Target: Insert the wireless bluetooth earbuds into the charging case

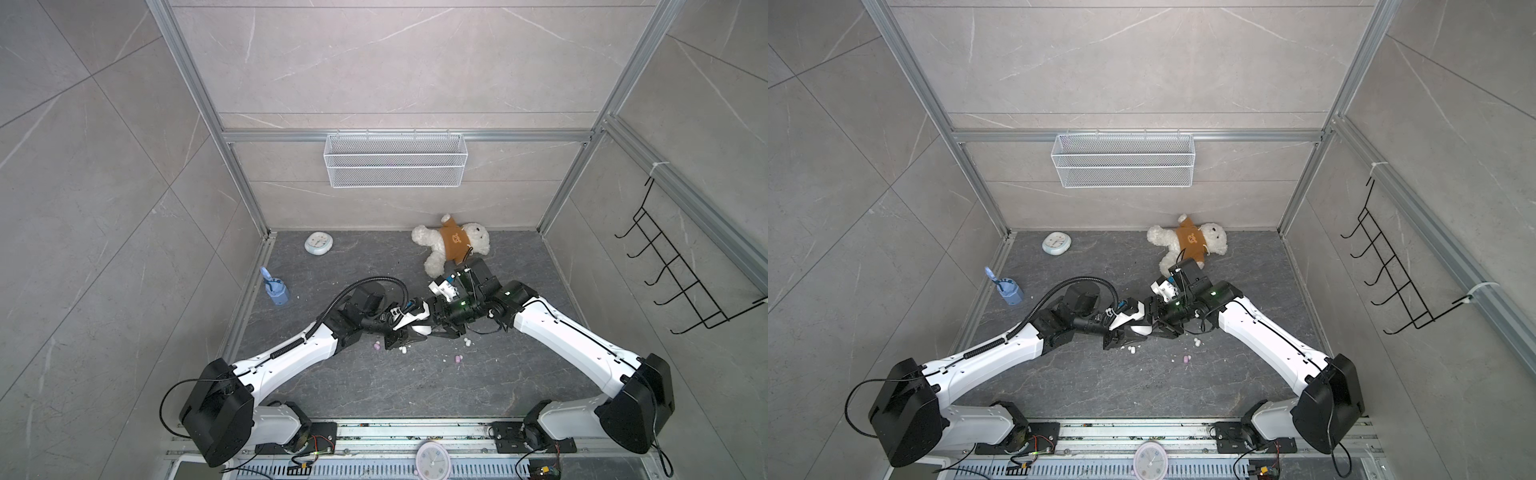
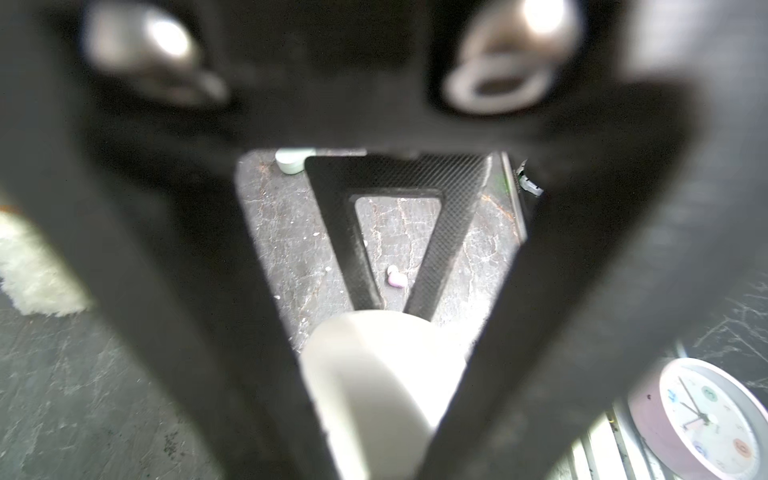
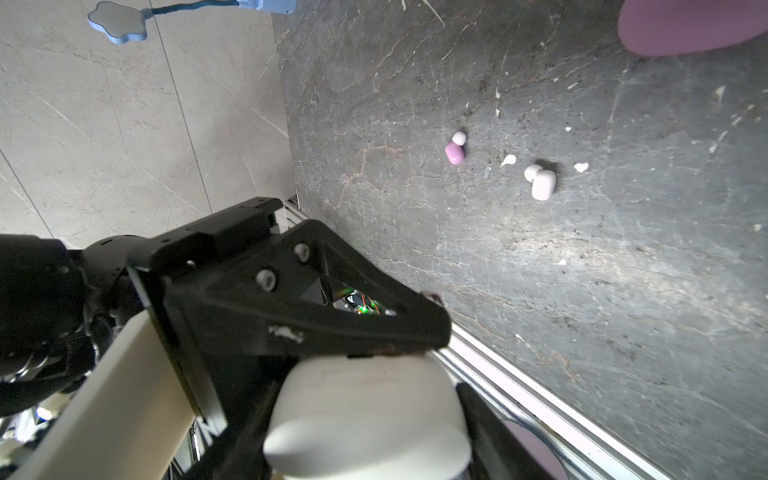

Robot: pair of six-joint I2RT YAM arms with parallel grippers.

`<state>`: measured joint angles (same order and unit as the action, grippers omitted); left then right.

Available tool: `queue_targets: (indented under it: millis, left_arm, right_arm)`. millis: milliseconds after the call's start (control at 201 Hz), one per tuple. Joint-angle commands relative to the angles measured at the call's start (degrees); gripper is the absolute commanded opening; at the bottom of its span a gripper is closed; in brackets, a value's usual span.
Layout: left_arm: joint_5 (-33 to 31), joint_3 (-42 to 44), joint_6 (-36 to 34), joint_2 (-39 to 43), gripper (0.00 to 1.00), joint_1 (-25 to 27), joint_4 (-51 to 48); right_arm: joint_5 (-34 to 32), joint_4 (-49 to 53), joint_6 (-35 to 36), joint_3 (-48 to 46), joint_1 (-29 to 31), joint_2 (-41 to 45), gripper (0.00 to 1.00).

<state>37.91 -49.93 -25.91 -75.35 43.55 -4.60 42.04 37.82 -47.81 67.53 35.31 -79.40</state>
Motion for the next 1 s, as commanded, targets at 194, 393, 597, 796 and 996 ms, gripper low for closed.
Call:
queue_targets:
  millis: [194,393,597,796,996]
  left_arm:
    - [3.88,0.10,1.45,1.08,0.35,0.57,2.40]
    - [4.00,0.64,3.16,1.36,0.34,0.47,3.26]
    - [4.47,1.31,6.45,1.36,0.34,0.46,5.65]
    - [4.93,2.50,10.28,1.77,0.34,0.45,8.90]
    - [5.23,4.54,13.99,2.71,0.34,0.44,12.32]
  right_arm:
    - [-1.17,0.97,1.14,1.19,0.36,0.41,0.74]
    - [-1.83,2.24,1.48,1.28,0.27,1.17,0.78]
    - [-3.09,4.01,2.00,1.37,-0.43,2.60,0.85]
    - [-3.88,5.14,1.94,1.57,-1.71,4.50,0.93]
    - [-4.51,7.48,2.92,0.92,-3.73,6.23,0.99]
